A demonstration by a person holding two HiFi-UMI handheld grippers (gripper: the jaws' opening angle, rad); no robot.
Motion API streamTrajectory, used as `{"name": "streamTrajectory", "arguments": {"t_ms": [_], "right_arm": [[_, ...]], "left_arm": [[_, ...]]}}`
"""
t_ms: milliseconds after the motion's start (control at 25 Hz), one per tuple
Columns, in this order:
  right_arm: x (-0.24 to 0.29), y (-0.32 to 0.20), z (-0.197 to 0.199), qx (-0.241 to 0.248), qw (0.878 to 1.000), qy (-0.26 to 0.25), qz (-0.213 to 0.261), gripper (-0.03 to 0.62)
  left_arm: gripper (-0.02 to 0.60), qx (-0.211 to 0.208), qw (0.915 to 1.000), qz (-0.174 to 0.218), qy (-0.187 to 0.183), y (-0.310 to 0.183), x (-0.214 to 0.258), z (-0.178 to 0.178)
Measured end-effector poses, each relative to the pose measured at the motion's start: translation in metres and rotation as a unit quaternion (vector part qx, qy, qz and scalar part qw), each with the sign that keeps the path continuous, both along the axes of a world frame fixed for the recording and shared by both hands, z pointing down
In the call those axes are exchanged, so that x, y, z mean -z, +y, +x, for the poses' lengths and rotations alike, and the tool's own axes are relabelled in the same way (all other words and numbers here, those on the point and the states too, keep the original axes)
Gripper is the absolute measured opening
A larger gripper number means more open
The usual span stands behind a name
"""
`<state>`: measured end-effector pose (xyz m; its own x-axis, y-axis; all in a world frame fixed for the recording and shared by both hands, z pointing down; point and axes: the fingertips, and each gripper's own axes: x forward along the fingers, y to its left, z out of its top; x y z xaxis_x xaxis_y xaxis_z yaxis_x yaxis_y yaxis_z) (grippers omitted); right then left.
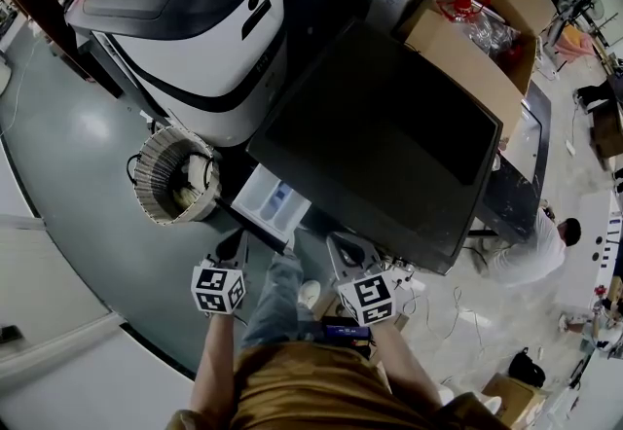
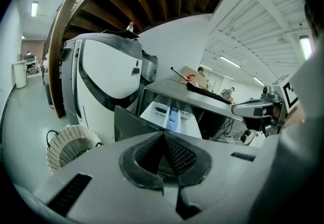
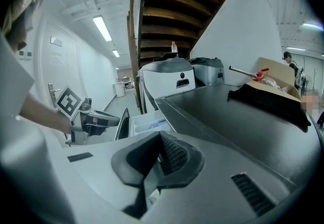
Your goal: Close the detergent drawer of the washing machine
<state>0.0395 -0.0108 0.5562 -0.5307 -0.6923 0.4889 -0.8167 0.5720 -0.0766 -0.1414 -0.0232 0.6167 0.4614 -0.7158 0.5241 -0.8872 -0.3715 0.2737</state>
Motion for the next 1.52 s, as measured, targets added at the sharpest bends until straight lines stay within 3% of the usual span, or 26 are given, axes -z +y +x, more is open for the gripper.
{"name": "streamTrajectory", "arguments": {"t_ms": [800,1520], "right_arm": [[-0.006,0.002,-0.002,0.009,1.000,0.001,-0.014,0.012],[-0.008,-0.008,0.002,0.002,1.000,-0.004,-0.011,0.012]], "left_arm": [[0.025,-0.002,0.9995,0.007,0.032,-0.026,0.002,0.017],[0.025,-0.002,0.9997,-0.004,0.025,-0.042,0.003,0.027]]}}
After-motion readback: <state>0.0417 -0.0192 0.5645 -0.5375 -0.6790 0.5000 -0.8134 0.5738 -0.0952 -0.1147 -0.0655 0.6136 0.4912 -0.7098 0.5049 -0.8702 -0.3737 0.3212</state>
